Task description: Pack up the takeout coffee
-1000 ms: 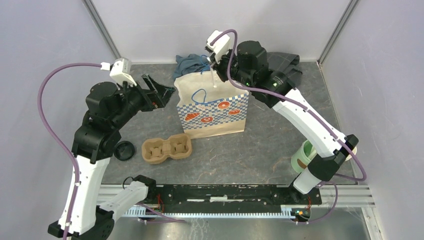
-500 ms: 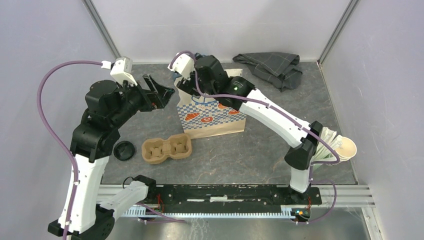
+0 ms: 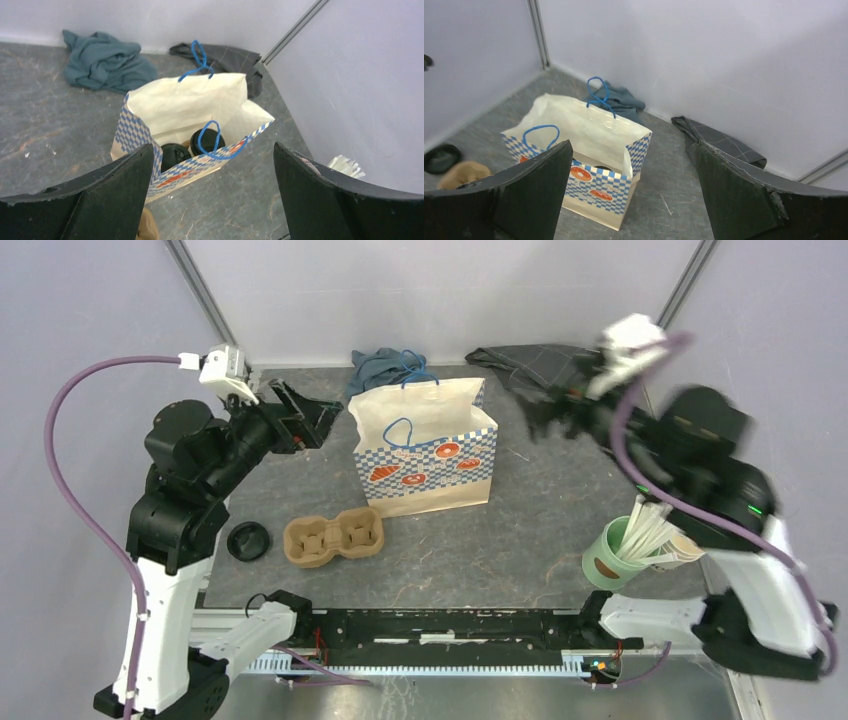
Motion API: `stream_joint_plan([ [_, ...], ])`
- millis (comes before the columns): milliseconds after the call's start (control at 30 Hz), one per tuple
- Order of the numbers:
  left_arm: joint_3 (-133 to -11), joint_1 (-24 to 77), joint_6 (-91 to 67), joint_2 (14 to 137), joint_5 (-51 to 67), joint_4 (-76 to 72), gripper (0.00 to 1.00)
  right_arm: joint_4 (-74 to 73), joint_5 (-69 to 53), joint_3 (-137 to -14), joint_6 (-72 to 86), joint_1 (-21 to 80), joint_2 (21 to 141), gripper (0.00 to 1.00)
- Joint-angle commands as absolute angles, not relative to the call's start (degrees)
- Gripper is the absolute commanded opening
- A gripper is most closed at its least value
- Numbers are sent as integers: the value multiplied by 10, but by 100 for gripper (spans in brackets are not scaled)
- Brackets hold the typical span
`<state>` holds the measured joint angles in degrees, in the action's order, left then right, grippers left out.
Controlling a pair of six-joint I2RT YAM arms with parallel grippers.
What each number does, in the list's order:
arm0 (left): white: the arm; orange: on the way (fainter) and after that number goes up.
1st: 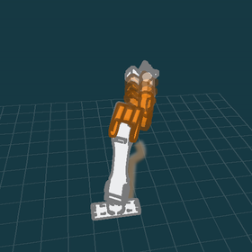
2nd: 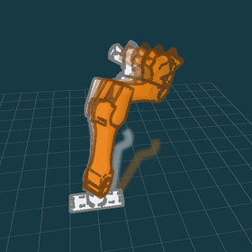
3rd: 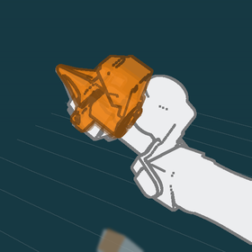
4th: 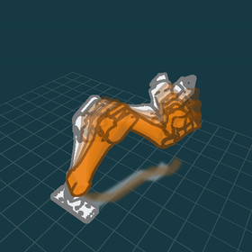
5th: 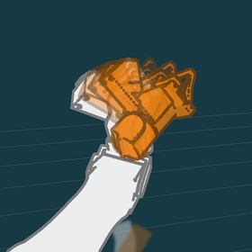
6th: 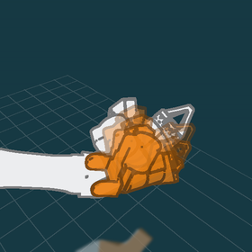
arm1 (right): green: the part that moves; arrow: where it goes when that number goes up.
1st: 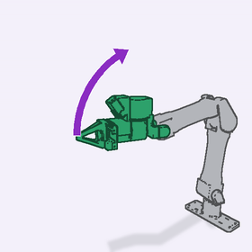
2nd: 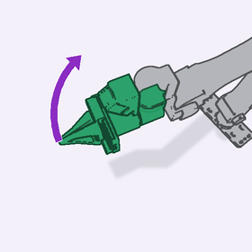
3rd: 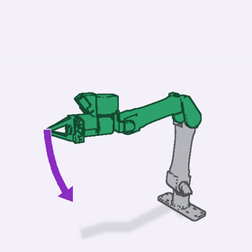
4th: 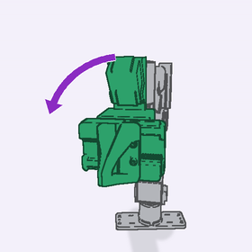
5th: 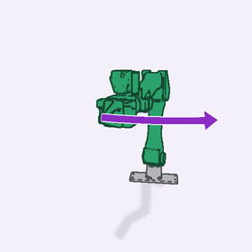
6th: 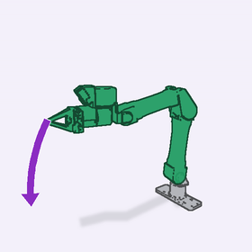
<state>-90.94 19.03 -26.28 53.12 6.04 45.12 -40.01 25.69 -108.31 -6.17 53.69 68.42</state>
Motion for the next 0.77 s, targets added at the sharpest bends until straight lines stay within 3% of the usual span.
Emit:
stream_joint_plan([
  [0,-942,190,-288,520,84,388,95,-441,268,-1037,19,537,589,98],
  [400,-970,191,-271,492,114,288,97,-526,315,-1112,63,537,519,98],
  [733,-992,191,-262,497,92,303,97,-516,304,-1066,53,537,498,98],
])
